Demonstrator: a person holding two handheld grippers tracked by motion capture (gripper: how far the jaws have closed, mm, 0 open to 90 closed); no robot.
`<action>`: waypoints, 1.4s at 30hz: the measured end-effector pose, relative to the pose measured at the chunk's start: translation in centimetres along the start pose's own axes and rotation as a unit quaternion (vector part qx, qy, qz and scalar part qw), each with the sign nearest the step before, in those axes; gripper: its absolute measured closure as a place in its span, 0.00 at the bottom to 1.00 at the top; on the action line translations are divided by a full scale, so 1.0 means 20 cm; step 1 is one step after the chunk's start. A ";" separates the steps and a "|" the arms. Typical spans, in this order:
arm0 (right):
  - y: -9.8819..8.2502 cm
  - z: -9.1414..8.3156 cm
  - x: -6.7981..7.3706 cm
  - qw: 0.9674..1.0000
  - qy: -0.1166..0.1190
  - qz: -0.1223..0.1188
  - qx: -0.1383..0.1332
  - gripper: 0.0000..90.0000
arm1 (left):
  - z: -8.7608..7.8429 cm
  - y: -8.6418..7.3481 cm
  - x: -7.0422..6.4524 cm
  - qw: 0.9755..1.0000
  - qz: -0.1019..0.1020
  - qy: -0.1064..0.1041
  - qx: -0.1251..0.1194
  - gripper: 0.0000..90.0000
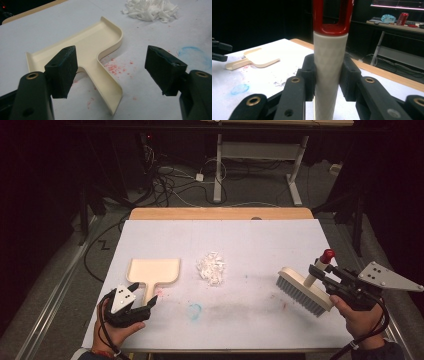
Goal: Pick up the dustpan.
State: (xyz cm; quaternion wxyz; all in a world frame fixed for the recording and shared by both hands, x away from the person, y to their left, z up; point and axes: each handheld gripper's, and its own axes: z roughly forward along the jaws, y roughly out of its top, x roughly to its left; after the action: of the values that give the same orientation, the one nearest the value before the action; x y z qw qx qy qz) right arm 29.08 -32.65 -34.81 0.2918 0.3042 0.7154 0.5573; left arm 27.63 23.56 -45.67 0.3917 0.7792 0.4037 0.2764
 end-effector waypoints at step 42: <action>-0.03 0.09 0.04 1.000 -0.020 -0.002 0.024 0.77 | 0.35 0.03 0.10 0.978 -0.150 0.066 0.131 0.54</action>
State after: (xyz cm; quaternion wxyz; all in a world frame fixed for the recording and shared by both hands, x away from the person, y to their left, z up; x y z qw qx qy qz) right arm 29.89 -30.98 -35.75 0.2999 0.3212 0.7227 0.5334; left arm 34.09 22.37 -48.70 0.2953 0.7343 0.5739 0.2102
